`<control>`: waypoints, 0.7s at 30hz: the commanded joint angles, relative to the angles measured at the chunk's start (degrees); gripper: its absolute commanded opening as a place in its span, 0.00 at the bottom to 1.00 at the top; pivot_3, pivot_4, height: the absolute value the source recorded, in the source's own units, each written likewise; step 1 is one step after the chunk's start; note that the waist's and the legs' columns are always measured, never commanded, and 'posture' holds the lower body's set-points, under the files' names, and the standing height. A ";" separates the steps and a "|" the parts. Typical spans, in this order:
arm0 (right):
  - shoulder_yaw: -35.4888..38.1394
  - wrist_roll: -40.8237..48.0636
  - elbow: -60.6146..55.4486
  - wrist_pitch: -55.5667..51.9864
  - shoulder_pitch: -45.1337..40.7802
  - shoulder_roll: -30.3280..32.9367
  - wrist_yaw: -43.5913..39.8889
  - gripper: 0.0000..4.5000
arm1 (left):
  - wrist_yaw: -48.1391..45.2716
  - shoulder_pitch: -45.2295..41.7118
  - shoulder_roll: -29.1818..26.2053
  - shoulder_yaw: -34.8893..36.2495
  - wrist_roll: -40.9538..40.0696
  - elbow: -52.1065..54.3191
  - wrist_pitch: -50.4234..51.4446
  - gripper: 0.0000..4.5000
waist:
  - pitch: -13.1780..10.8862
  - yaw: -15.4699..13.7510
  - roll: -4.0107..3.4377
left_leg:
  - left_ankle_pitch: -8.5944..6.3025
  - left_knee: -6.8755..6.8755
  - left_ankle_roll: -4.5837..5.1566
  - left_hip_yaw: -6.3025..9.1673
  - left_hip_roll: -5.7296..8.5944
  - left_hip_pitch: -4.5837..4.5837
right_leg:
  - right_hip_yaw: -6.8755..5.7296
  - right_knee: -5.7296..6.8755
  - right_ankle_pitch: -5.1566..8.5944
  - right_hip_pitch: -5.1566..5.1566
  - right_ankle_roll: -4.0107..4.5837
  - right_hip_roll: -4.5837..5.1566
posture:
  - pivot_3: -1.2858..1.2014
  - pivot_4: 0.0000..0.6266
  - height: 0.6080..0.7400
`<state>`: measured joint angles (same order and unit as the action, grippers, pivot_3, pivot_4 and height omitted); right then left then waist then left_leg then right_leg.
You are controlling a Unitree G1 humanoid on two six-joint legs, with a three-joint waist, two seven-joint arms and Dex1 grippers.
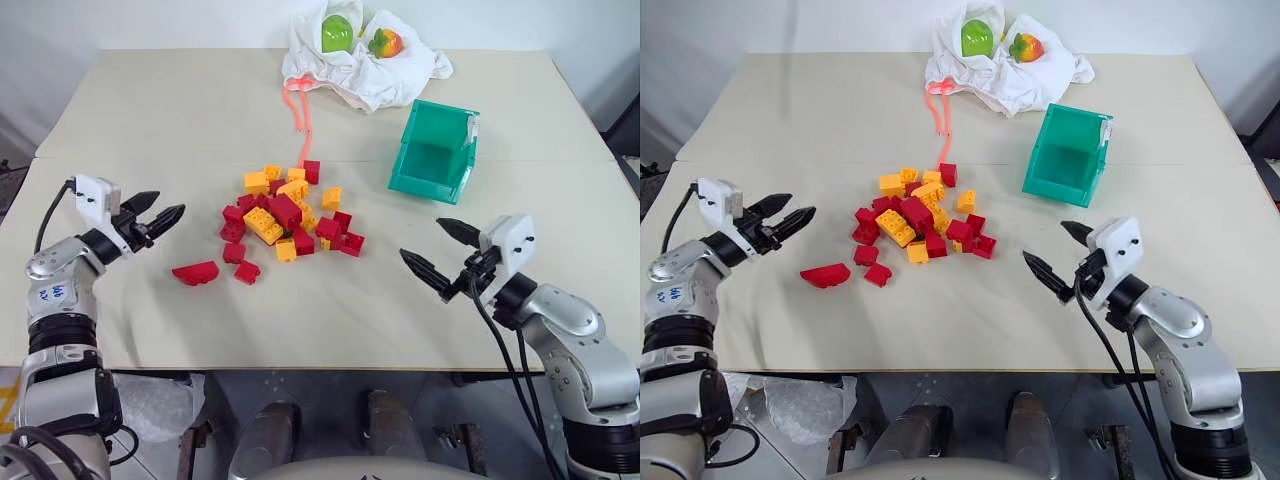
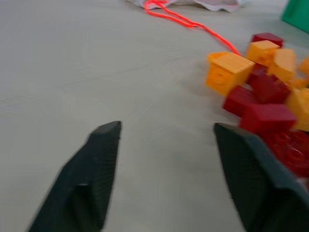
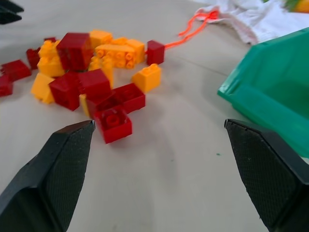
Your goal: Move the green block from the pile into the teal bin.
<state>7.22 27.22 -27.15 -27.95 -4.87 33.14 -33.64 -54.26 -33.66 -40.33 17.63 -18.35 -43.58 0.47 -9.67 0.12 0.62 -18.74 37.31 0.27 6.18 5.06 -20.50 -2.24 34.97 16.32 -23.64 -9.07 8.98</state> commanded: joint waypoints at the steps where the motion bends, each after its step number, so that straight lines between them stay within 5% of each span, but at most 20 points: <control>1: -0.77 0.28 -2.87 -2.15 -1.89 1.56 -0.44 1.00 | -3.31 0.61 -1.82 0.58 -1.41 2.49 -0.08 0.99 | 0.00 -0.07 0.00 | 0.00 0.00 0.00 0.00 -0.04 0.00 | 0.00 0.00 0.00 0.01 0.00 0.00 | 0.52 0.24 1.00; 7: -7.48 0.23 -2.87 -10.13 -11.88 0.51 1.11 1.00 | -15.61 0.89 -1.14 1.19 -5.08 3.65 -5.03 0.99 | -0.03 0.05 -0.02 | -0.01 0.04 -0.01 -0.03 -0.23 -0.01 | 0.01 -0.01 -0.01 0.00 0.01 -0.03 | 0.52 0.24 1.00; 9: -9.01 0.27 -2.41 -12.77 -14.70 -0.77 2.49 0.92 | -19.25 1.27 -1.26 0.58 -6.15 4.20 -3.46 1.00 | -0.04 0.03 -0.03 | -0.03 0.04 -0.06 -0.04 -0.32 -0.02 | 0.01 -0.04 -0.01 0.00 0.04 -0.12 | 0.52 0.24 1.00; 13: -11.84 1.27 -2.92 -16.51 -18.65 -3.42 3.40 0.63 | -29.14 1.79 -1.20 -0.14 -9.44 4.69 -0.38 1.00 | -0.04 0.03 -0.04 | -0.16 0.06 -0.17 -0.04 -0.59 -0.08 | 0.00 -0.12 0.00 -0.05 0.12 -0.40 | 0.52 0.24 1.00; 21: -18.91 0.10 0.71 -22.53 -27.17 -12.65 7.50 0.07 | -33.39 3.47 -1.99 0.73 -8.71 3.93 -5.70 1.00 | -0.07 0.48 -0.09 | -0.19 0.13 -0.21 -0.13 -0.69 -0.24 | 0.00 -0.09 -0.01 -0.26 0.19 -0.47 | 0.52 0.24 1.00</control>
<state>-10.29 27.27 -26.14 -49.82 -30.15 22.04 -27.24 -85.92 -30.50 -41.25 17.21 -26.10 -40.67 -3.58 -9.75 0.60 0.52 -18.93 37.44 0.06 6.02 4.38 -20.75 -2.21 34.92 16.31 -23.92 -8.88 8.52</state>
